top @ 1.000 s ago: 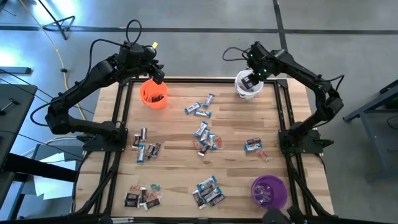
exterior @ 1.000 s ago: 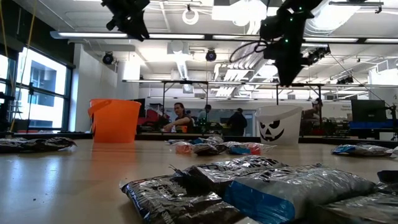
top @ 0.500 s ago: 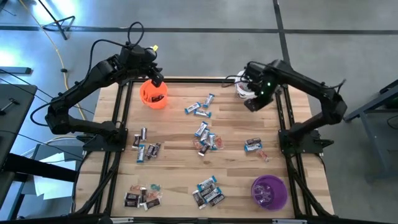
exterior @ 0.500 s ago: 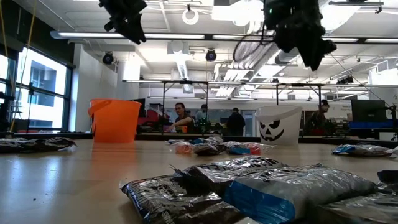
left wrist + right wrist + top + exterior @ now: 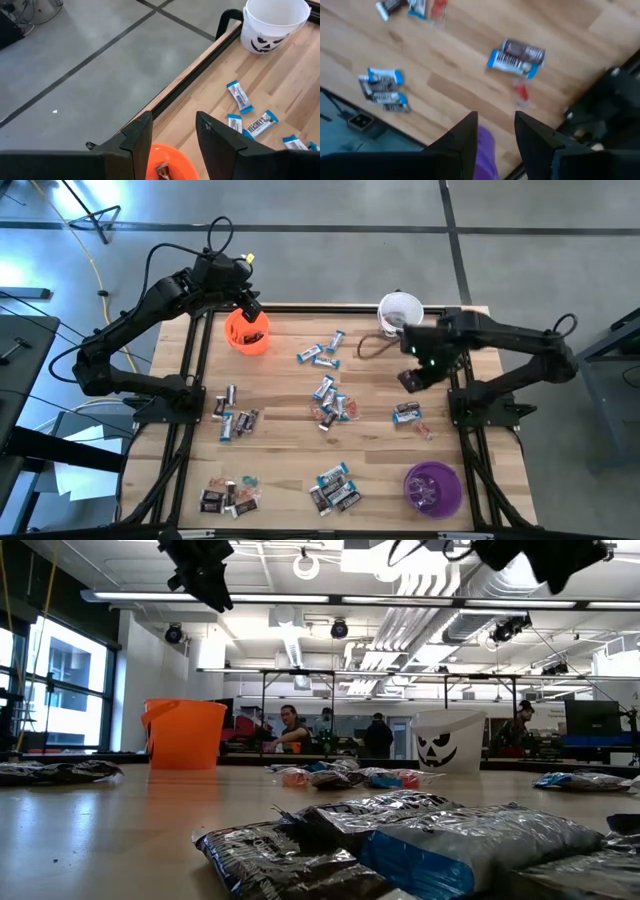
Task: Sort candy
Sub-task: Put the red gummy into the white bucket
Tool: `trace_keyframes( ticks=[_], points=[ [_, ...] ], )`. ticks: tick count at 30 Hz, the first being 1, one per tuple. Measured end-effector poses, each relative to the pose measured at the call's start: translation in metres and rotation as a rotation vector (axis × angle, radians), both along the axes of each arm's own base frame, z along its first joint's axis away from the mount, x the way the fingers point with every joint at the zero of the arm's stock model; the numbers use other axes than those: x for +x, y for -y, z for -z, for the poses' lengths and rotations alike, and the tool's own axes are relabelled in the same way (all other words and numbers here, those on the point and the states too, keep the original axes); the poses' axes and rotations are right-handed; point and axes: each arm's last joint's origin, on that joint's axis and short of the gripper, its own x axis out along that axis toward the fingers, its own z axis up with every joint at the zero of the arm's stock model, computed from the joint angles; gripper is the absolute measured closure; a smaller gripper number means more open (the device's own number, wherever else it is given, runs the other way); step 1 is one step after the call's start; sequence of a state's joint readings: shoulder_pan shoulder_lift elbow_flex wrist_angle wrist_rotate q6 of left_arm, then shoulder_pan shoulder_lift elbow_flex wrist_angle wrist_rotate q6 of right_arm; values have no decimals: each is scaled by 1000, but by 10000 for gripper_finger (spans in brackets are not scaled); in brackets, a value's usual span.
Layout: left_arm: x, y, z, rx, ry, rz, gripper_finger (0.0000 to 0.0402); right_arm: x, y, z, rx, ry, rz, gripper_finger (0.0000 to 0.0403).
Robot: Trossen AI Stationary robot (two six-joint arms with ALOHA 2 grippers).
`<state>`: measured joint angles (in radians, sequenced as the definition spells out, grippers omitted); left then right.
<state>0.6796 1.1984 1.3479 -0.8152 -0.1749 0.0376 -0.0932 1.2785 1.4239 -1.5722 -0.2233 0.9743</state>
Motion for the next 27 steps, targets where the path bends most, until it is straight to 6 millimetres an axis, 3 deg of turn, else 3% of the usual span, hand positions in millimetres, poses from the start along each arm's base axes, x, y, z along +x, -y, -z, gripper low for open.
trace_keyframes(
  ticks=[7,13,18,22,27],
  points=[
    [0,0,0,-17,25,-23,261,-1,-44,1,-40,-21,-137,280],
    [0,0,0,-67,91,-85,261,-7,-64,6,-87,-28,-243,280],
    [2,2,0,-120,159,-139,261,-30,-78,39,-45,-151,-348,280],
    [7,7,-1,-149,199,-143,261,-54,-77,67,-57,-236,-344,280],
    [14,16,-2,-169,237,-122,261,-72,-71,95,-72,-119,-302,280]
  ],
)
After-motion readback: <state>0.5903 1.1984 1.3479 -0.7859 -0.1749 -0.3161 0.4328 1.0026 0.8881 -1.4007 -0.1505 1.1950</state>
